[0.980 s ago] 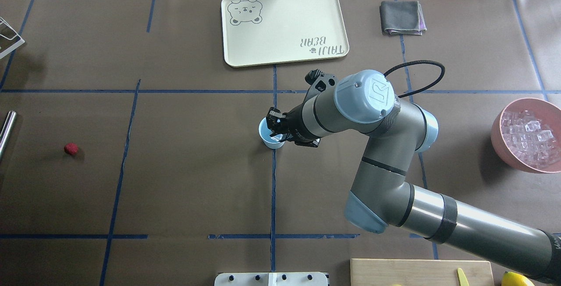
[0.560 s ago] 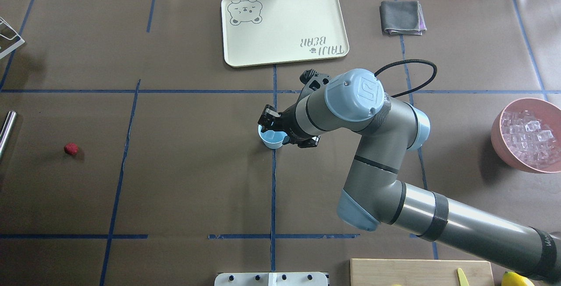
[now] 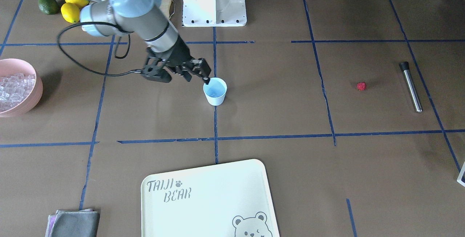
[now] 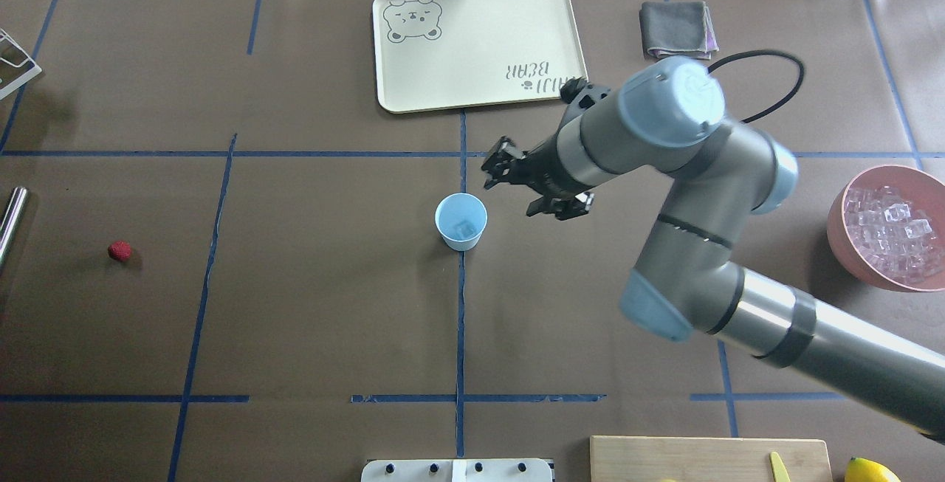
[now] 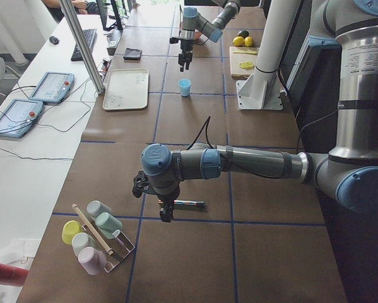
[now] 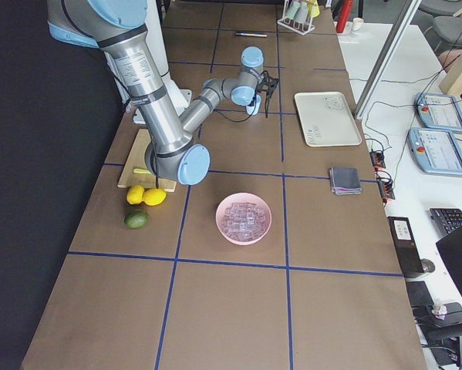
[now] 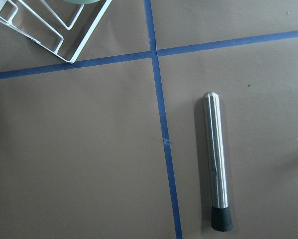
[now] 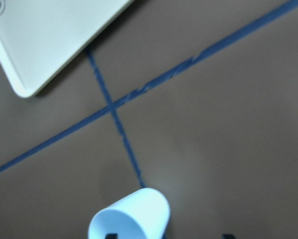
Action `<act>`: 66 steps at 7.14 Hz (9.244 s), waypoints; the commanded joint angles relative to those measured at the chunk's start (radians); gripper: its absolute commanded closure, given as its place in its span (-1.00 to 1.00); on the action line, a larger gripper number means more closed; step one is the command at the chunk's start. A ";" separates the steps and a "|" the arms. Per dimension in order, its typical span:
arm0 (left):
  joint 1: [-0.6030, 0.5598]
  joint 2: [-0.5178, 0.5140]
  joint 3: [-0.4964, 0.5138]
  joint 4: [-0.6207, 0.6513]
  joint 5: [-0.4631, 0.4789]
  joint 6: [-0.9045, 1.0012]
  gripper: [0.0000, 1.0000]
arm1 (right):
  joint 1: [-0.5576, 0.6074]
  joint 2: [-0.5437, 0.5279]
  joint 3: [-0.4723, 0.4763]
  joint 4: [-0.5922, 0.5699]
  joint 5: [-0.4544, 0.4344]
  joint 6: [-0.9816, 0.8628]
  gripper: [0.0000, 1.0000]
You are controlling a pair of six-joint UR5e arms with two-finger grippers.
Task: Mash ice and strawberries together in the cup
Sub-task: 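Move the right gripper back over the pink bowl, then lower the right gripper into the bowl and grasp another ice cube, then carry the ice cube with the right gripper to the cup and drop it in, then move the right gripper back over the pink bowl, then lower the right gripper into the bowl and grasp a third ice cube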
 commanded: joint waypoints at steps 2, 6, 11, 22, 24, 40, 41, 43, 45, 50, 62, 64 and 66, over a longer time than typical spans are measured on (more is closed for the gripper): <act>0.000 0.000 -0.005 0.000 -0.043 -0.001 -1.00 | 0.380 -0.405 0.107 0.004 0.316 -0.517 -0.98; 0.000 0.009 -0.006 0.000 -0.046 0.001 -1.00 | 0.475 -0.722 0.085 0.001 0.098 -1.188 -1.00; 0.000 0.012 -0.008 0.000 -0.046 0.004 -1.00 | 0.404 -0.700 0.009 0.007 0.057 -1.189 -0.99; -0.002 0.014 -0.021 -0.002 -0.048 0.002 -1.00 | 0.453 -0.755 0.142 0.004 0.084 -1.221 1.00; 0.000 0.014 -0.020 0.000 -0.048 0.002 -1.00 | 0.436 -0.716 0.202 0.013 0.271 -1.018 1.00; 0.000 0.014 -0.019 0.000 -0.048 0.001 -1.00 | -0.213 0.172 -0.104 -0.018 -0.284 0.065 -0.24; 0.000 0.014 -0.017 0.000 -0.048 0.001 -1.00 | -0.193 0.159 -0.074 -0.025 -0.267 0.065 -0.25; 0.000 0.014 -0.019 0.000 -0.048 0.001 -1.00 | 0.015 0.012 0.047 -0.134 0.000 -0.066 -0.43; 0.000 0.012 -0.020 0.000 -0.048 0.001 -1.00 | 0.224 -0.306 0.168 -0.133 0.168 -0.455 -0.91; -0.002 0.014 -0.034 0.000 -0.048 0.002 -1.00 | 0.491 -0.615 0.014 -0.116 0.189 -1.271 -0.99; 0.000 0.014 -0.031 0.000 -0.048 0.001 -1.00 | 0.430 -0.572 -0.060 -0.116 0.140 -1.213 0.99; 0.000 0.014 -0.031 0.000 -0.048 0.001 -1.00 | 0.432 -0.575 -0.057 -0.116 0.138 -1.218 1.00; 0.000 0.014 -0.031 0.000 -0.048 0.001 -1.00 | 0.439 -0.569 0.025 -0.133 0.154 -1.196 1.00</act>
